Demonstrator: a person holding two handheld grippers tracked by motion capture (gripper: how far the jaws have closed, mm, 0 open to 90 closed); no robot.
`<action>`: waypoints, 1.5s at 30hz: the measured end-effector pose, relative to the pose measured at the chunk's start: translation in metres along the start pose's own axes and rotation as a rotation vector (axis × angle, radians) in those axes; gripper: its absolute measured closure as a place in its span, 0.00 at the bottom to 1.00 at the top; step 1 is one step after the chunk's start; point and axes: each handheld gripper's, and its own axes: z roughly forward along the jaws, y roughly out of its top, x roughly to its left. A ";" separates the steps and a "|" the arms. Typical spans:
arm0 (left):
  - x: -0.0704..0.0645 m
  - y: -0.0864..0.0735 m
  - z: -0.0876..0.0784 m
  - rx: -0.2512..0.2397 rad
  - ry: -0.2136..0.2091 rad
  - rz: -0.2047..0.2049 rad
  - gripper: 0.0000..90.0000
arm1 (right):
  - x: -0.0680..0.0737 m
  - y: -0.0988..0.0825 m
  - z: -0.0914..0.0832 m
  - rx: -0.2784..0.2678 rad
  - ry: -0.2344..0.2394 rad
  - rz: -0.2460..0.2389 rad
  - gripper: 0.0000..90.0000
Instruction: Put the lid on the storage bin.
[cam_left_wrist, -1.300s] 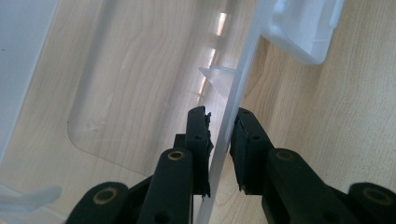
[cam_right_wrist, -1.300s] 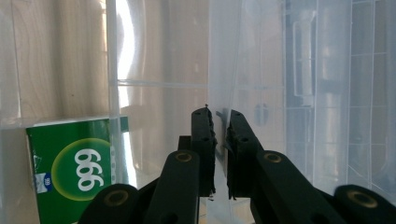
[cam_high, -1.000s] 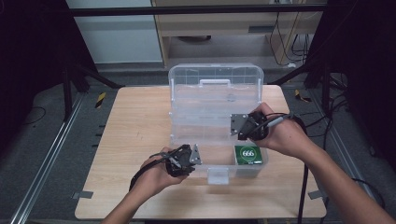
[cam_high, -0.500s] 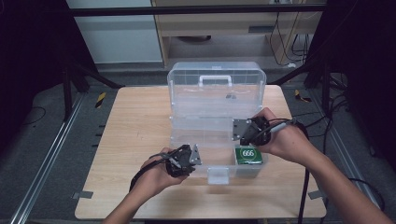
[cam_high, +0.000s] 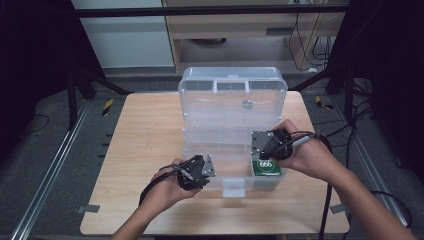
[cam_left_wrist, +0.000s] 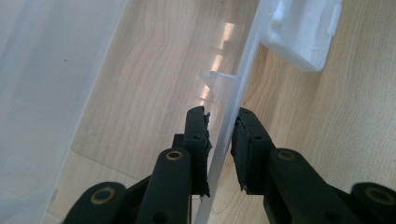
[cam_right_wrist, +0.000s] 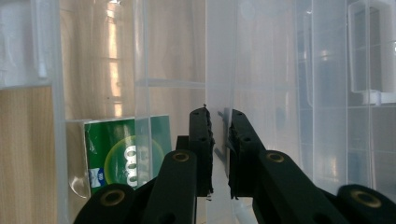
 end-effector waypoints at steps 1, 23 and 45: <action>0.000 0.000 0.000 0.000 0.000 0.001 0.85 | 0.001 0.000 0.000 -0.002 0.002 -0.001 0.91; -0.003 0.002 0.001 -0.016 0.006 0.009 0.85 | 0.003 -0.004 -0.001 -0.015 0.034 -0.005 0.91; -0.004 0.000 0.002 -0.030 0.003 0.013 0.84 | 0.010 -0.004 -0.001 0.005 0.071 -0.012 0.91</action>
